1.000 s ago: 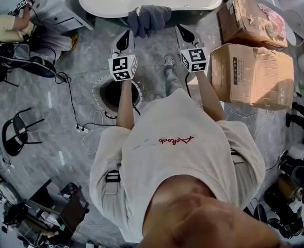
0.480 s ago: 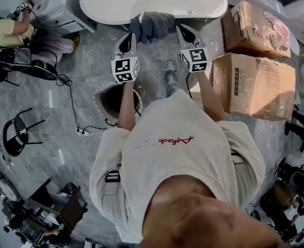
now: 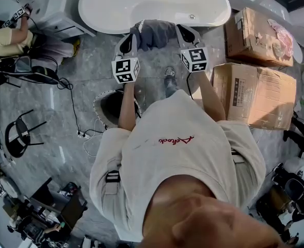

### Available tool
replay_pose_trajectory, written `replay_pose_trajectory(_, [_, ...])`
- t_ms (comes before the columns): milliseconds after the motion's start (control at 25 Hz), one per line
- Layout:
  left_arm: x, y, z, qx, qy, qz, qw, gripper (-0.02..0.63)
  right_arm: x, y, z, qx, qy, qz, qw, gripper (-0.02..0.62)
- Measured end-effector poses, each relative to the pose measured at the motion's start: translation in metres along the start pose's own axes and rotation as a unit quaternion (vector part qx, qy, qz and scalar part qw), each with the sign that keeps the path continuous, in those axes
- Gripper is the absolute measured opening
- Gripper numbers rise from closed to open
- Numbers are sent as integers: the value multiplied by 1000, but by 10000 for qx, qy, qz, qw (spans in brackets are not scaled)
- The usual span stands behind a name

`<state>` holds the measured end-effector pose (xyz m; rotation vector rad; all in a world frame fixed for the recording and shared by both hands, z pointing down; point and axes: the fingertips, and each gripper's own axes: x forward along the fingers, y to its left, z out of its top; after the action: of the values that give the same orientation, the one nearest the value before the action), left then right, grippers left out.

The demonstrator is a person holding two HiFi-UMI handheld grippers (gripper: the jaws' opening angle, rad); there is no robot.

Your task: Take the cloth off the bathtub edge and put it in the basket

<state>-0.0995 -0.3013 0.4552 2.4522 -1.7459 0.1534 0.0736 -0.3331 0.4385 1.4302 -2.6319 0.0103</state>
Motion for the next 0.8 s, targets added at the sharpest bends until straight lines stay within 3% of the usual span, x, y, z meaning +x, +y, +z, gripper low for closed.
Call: replay_pose_trajectory(800, [164, 36, 30, 39, 261, 354, 9990, 3, 144, -109, 6, 153, 118, 395, 9990, 6])
